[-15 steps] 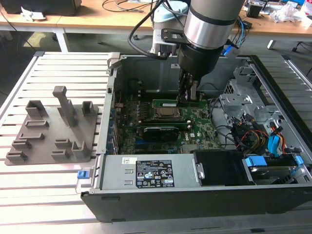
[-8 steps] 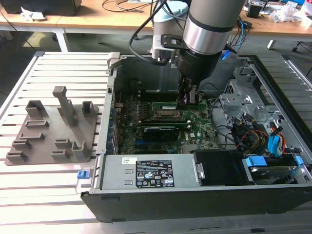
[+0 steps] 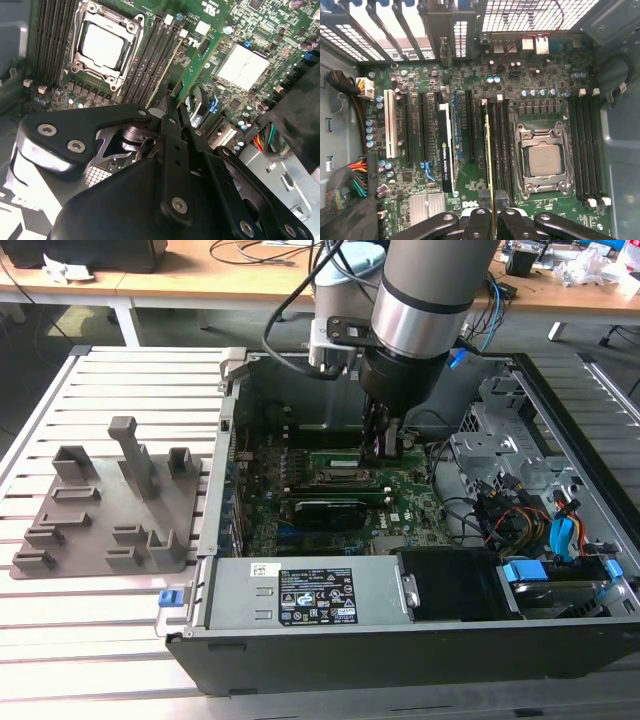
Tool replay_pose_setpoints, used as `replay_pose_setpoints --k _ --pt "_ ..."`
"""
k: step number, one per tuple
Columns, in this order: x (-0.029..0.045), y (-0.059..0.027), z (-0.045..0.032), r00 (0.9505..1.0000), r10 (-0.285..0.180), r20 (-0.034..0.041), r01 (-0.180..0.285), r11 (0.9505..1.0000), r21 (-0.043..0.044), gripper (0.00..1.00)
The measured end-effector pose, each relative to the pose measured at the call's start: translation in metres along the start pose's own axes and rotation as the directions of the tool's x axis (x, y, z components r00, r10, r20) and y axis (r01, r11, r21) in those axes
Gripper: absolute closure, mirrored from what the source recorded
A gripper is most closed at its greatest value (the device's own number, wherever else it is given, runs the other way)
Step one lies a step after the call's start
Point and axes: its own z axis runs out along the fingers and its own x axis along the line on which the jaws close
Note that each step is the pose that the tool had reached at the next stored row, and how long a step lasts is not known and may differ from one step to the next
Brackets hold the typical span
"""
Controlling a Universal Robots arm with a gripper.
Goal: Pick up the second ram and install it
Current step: 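Insert the second ram into the second slot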
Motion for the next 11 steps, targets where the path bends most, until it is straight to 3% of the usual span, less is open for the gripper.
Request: replay_pose_setpoints --k 2,7,11 --pt "-0.0069 0.0039 0.0019 1.0 0.0 -0.0002 0.0 1.0 0.0 0.86" --pt "-0.0341 0.0129 0.0094 1.0 0.0 -0.0001 0.0 1.0 0.0 0.86" --pt "-0.0364 0.0141 0.0163 1.0 0.0 -0.0001 0.0 1.0 0.0 0.86"
